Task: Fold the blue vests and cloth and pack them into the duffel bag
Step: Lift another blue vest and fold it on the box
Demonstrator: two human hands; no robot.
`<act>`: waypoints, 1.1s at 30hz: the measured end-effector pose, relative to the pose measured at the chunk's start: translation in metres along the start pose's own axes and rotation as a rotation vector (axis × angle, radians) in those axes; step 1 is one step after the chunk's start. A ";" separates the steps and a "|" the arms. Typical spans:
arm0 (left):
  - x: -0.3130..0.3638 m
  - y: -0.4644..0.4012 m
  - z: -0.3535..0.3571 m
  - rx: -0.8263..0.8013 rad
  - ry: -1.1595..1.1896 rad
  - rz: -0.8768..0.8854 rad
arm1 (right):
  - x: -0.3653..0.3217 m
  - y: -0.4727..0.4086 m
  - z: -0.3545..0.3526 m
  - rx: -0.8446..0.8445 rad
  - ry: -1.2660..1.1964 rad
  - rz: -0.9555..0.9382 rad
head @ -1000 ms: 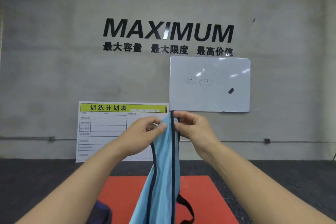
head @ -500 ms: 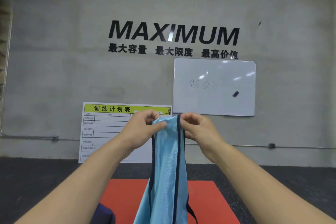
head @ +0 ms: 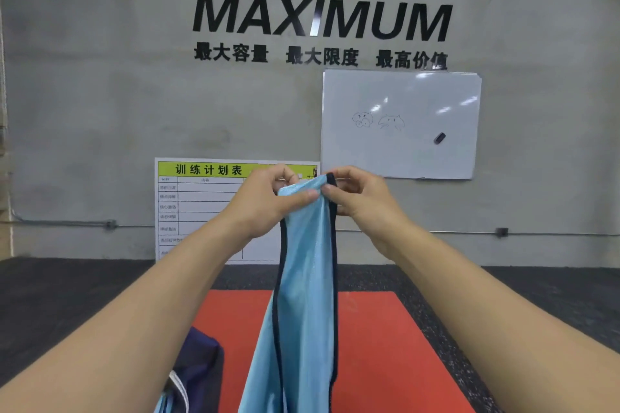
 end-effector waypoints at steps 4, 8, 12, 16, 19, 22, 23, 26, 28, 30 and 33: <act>-0.016 0.008 -0.001 -0.042 0.019 -0.036 | 0.001 -0.008 0.000 0.021 0.034 -0.014; -0.018 0.010 -0.008 0.025 0.029 -0.022 | 0.004 -0.010 0.000 0.051 0.082 -0.039; -0.027 0.014 -0.005 -0.046 -0.020 -0.045 | 0.003 -0.012 0.000 0.064 0.022 -0.046; -0.048 0.034 0.021 -0.173 -0.145 -0.093 | -0.004 -0.013 -0.003 0.071 -0.024 -0.046; -0.057 0.041 0.037 -0.108 -0.017 -0.127 | -0.005 -0.014 -0.009 0.064 -0.007 -0.040; -0.052 0.037 0.048 -0.044 0.145 -0.138 | -0.004 -0.011 -0.016 0.053 0.074 -0.042; -0.049 0.033 0.050 -0.014 0.204 -0.137 | -0.002 -0.011 -0.019 0.050 0.114 -0.043; -0.042 0.021 0.050 0.083 0.271 -0.115 | 0.005 -0.009 -0.027 0.026 0.197 -0.024; -0.039 0.014 0.048 0.123 0.250 -0.083 | 0.010 -0.008 -0.030 -0.007 0.200 -0.002; -0.034 0.010 0.046 0.148 0.217 -0.062 | 0.012 -0.003 -0.031 -0.055 0.139 0.039; -0.026 0.005 0.046 0.176 0.157 -0.040 | 0.017 0.007 -0.028 -0.215 0.054 0.117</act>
Point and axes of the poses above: each hand's wrist, its own y-axis away from the middle knuckle, its own z-axis out of the palm, x = y × z, the point moved 4 cm from there along -y, towards the middle knuckle, and after that the axes turned 7 degrees about z, right-handed, at the moved point
